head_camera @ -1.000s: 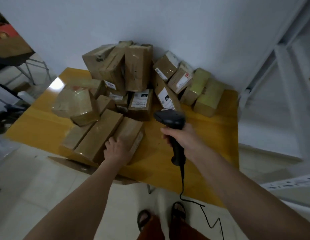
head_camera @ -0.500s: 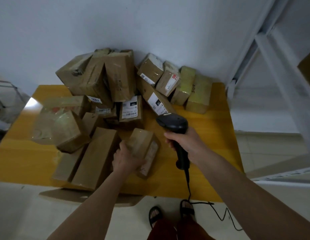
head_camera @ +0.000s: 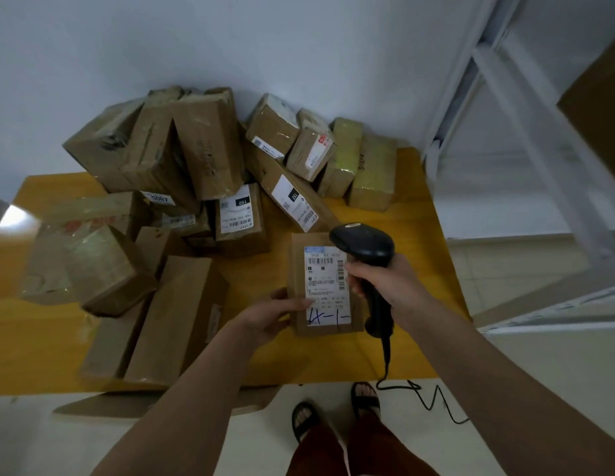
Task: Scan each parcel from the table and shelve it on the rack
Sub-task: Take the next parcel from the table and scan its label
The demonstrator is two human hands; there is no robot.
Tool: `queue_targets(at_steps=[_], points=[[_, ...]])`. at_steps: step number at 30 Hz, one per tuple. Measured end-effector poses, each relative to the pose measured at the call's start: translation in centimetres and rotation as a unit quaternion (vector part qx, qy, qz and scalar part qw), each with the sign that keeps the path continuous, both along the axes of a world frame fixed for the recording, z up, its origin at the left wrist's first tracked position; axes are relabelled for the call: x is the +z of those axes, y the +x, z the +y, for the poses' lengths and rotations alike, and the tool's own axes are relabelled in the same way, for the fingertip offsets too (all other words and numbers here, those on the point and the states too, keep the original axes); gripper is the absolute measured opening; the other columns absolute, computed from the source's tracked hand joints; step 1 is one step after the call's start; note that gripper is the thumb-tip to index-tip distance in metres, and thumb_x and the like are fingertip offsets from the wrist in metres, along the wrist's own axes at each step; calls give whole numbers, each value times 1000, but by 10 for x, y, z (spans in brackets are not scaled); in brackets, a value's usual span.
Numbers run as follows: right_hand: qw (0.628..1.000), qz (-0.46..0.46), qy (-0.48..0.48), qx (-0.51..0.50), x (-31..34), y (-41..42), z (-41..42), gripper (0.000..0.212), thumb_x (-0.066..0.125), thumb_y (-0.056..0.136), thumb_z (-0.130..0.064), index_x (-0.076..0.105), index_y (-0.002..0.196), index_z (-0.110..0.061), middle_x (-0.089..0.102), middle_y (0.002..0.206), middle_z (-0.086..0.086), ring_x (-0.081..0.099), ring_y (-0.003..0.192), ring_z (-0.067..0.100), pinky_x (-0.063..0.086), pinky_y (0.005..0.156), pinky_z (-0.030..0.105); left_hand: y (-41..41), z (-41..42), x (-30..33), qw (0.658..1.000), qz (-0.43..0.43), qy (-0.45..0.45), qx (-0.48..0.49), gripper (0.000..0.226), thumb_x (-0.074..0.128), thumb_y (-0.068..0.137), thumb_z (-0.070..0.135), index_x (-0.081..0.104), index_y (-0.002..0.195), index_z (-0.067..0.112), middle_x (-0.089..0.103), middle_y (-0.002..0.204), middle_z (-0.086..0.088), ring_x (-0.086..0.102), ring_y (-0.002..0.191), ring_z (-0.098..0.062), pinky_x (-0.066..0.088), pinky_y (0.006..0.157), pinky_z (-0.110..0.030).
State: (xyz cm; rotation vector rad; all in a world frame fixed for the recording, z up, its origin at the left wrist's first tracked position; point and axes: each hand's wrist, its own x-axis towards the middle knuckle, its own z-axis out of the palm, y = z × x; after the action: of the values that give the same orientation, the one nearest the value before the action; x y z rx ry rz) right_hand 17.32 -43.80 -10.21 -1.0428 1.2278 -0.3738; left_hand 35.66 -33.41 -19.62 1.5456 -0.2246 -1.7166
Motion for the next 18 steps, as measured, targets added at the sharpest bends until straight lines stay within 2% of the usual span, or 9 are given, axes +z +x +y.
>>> queue_targets(at_steps=[3, 6, 10, 14, 18], points=[[1000, -11, -23, -2, 8, -3, 7, 13, 70, 85, -13, 69, 92, -2, 66, 72, 9, 57, 59, 15, 48, 55, 24, 6, -6, 5, 999, 14, -47, 20, 77, 80, 62, 1, 50, 131, 10, 66, 123, -13, 63, 113, -30, 53, 92, -41], [998, -32, -57, 8, 19, -4, 18, 11, 70, 86, -15, 69, 88, -4, 66, 69, 8, 57, 59, 15, 48, 59, 27, 18, -17, 15, 994, -1, -90, 56, 88, 80, 58, -5, 43, 137, 10, 61, 130, -14, 61, 116, -32, 56, 88, -40], [994, -40, -98, 35, 35, -3, 30, 6, 70, 86, -13, 69, 85, -7, 65, 66, 6, 56, 58, 16, 49, 59, 27, 36, -31, 34, 988, -30, -139, 51, 99, 85, 51, -1, 41, 140, 7, 59, 131, -18, 62, 116, -33, 56, 88, -40], [990, -39, -126, 58, 45, -2, 38, 2, 70, 86, -14, 70, 84, -14, 66, 64, 2, 57, 56, 12, 50, 58, 25, 50, -37, 48, 984, -53, -167, 16, 88, 83, 56, -2, 47, 136, 4, 60, 129, -20, 61, 117, -35, 53, 91, -43], [986, -42, -146, 73, 51, -4, 41, 1, 69, 86, -15, 70, 86, -16, 66, 66, 1, 58, 56, 9, 51, 59, 22, 53, -39, 53, 983, -64, -167, 29, 83, 82, 57, -4, 50, 133, 5, 63, 127, -17, 61, 117, -34, 51, 95, -46]])
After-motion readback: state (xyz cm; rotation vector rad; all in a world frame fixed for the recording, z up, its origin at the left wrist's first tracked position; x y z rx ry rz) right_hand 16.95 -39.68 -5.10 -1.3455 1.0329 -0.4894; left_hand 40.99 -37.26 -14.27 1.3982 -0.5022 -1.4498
